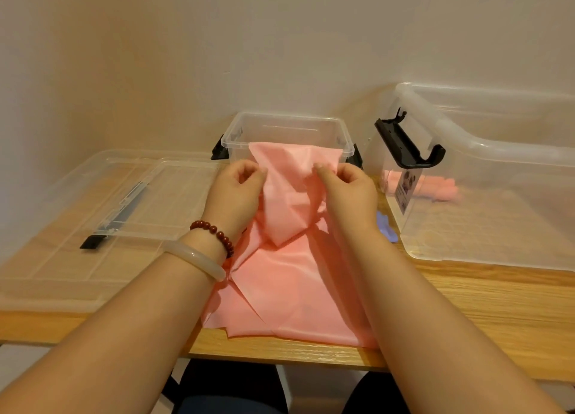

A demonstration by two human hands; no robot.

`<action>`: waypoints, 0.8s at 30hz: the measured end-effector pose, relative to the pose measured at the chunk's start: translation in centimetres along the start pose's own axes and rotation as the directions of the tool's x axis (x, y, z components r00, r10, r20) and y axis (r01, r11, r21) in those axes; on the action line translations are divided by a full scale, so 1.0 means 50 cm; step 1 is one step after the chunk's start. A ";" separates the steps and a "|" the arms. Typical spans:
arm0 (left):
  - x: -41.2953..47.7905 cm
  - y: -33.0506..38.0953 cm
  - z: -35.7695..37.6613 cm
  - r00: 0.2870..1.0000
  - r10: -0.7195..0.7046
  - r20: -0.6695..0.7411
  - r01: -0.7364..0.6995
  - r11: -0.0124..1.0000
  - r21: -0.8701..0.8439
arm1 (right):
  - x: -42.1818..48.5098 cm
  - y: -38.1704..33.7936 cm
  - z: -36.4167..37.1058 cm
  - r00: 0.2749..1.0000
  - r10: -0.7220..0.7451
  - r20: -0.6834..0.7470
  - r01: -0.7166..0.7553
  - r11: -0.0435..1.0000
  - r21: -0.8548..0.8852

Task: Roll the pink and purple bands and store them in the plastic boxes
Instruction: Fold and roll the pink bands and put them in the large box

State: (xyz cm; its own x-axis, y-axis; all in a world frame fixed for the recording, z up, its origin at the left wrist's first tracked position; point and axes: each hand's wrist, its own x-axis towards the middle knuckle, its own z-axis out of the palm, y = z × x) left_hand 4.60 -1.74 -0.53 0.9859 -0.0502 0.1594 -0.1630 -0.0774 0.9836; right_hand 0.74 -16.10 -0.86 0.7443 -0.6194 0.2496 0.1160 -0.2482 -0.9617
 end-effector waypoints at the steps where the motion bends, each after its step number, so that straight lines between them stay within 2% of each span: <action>1: 0.005 0.001 -0.003 0.999 0.018 -0.034 -0.017 1.000 0.022 | -0.002 -0.002 -0.002 0.999 -0.043 0.016 0.043 0.999 0.025; 3: 0.012 0.008 -0.008 0.993 0.068 -0.097 -0.065 0.997 0.032 | -0.005 -0.007 -0.004 0.997 -0.061 0.038 0.057 0.993 0.100; 5: 0.017 0.022 -0.010 0.984 0.106 -0.146 -0.106 0.994 0.010 | -0.007 -0.019 -0.003 0.997 0.005 0.073 -0.017 0.985 0.173; 7: 0.022 0.037 -0.016 0.979 0.123 -0.162 -0.123 0.992 0.013 | -0.008 -0.027 -0.005 0.977 0.075 0.199 -0.130 0.950 0.282; 10: 0.024 0.045 -0.031 0.992 0.092 -0.081 -0.101 0.987 -0.123 | -0.002 -0.038 -0.020 0.915 0.121 0.384 -0.293 0.853 0.431; 12: 0.019 0.044 -0.036 0.996 0.073 0.052 -0.063 0.982 -0.180 | 0.015 -0.038 -0.028 0.946 0.068 0.316 -0.197 0.896 0.398; 14: 0.013 0.044 -0.032 0.989 0.094 0.114 -0.069 0.977 -0.203 | 0.024 -0.044 -0.024 0.978 -0.011 0.208 -0.047 0.962 0.269; 16: 0.015 0.047 -0.030 0.991 0.116 0.069 -0.101 0.977 -0.186 | 0.027 -0.059 -0.019 0.989 -0.096 0.114 0.080 0.987 0.136; 18: 0.025 0.055 -0.027 0.990 0.141 -0.024 -0.143 0.981 -0.134 | 0.039 -0.076 -0.016 0.988 -0.151 0.029 0.148 0.986 0.078; 21: 0.057 0.076 -0.022 0.958 0.256 -0.133 -0.252 0.967 0.041 | 0.068 -0.109 -0.008 0.984 -0.163 -0.076 0.171 0.980 0.104; 24: 0.093 0.106 -0.017 0.939 0.314 -0.138 -0.301 0.948 0.105 | 0.100 -0.138 0.010 0.985 -0.150 -0.090 0.155 0.986 0.055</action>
State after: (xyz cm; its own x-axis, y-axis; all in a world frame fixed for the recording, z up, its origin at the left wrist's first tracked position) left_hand 8.36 -1.55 5.50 0.8803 0.0661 0.4698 -0.4550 -0.1630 0.8754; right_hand 3.98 -17.12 6.95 0.6560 -0.6398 0.4003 0.2662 -0.3002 -0.9160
